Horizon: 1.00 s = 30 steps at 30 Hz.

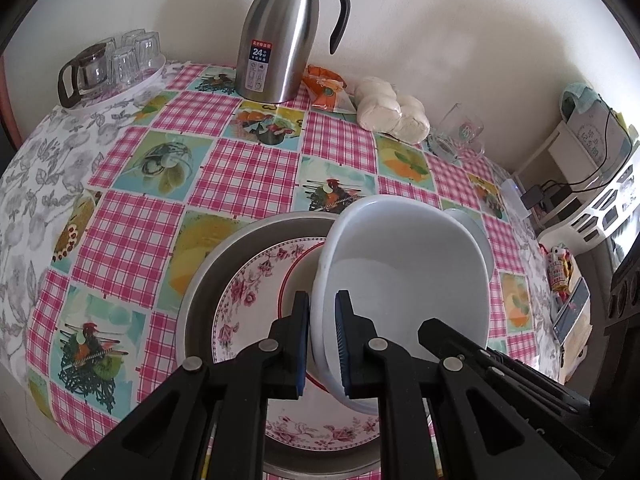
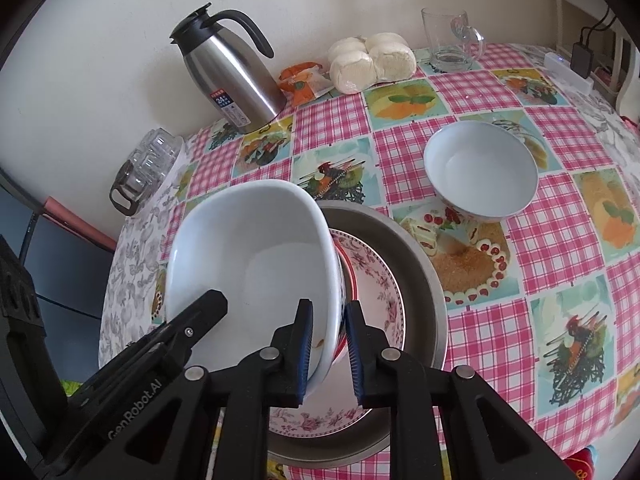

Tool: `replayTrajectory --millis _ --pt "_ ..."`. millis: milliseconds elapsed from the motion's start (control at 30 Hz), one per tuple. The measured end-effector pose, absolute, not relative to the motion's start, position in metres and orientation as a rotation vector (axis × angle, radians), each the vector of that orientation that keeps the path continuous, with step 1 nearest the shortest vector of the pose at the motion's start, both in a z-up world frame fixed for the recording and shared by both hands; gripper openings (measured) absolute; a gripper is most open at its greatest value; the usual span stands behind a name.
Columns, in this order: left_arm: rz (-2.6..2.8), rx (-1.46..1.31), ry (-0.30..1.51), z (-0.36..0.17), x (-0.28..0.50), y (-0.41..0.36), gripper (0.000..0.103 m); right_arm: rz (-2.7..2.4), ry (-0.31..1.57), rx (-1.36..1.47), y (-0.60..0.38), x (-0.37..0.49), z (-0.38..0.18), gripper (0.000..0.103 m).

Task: Organize plates and bowls
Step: 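Lower the square bowl into the strawberry bowl and open both tools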

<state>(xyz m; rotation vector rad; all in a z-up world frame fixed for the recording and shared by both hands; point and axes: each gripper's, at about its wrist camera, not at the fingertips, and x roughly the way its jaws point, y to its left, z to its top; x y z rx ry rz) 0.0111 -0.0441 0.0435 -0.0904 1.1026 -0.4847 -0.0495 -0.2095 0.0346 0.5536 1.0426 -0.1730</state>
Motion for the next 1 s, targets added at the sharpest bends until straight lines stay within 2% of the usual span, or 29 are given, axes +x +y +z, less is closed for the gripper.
replayTrajectory --millis 167,1000 --pt "-0.477 -0.107 1.11 0.043 0.013 -0.04 0.015 -0.156 1.05 0.546 -0.208 -0.049 0.036 0.023" --pt "-0.478 -0.105 1.092 0.047 0.014 -0.037 0.015 -0.137 0.999 0.554 -0.211 -0.053 0.049 0.023"
